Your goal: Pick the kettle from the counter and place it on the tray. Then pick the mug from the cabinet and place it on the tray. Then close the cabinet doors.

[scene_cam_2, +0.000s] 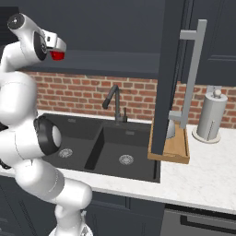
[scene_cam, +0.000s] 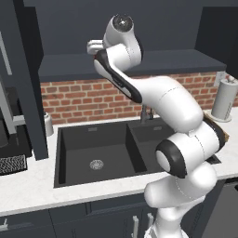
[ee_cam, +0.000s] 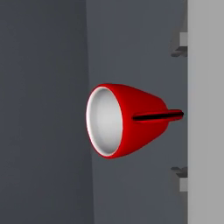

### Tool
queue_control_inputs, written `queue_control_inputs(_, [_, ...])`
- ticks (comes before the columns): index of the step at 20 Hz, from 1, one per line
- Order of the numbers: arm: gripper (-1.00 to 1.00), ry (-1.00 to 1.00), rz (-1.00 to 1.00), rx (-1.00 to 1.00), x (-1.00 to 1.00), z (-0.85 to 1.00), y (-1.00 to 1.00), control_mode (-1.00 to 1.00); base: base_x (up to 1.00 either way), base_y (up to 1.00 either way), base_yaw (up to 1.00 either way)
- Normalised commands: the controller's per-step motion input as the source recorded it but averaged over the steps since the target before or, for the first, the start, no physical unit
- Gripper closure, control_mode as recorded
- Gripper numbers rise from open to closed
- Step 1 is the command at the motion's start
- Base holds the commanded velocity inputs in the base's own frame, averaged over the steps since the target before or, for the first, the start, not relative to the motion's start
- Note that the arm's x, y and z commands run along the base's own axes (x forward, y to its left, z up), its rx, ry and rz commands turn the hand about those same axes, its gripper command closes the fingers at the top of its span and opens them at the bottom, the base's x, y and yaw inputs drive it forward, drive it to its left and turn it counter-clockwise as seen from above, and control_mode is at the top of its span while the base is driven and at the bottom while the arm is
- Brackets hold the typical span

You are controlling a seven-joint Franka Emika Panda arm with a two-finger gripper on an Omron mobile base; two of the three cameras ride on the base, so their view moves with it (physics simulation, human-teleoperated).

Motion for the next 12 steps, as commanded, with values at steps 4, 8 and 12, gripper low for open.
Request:
queue_control_inputs(4, [-1.00,0.00,0.00,0.00,0.26,-0.03,0.09,-1.00,0.00,0.00,0.00])
queue_control_inputs(8, [-1.00,0.00,0.00,0.00,0.23,-0.04,0.05,-1.00,0.00,0.00,0.00])
queue_control_inputs(12, [-1.00,0.00,0.00,0.00,0.15,-0.01,0.03,-1.00,0.00,0.00,0.00])
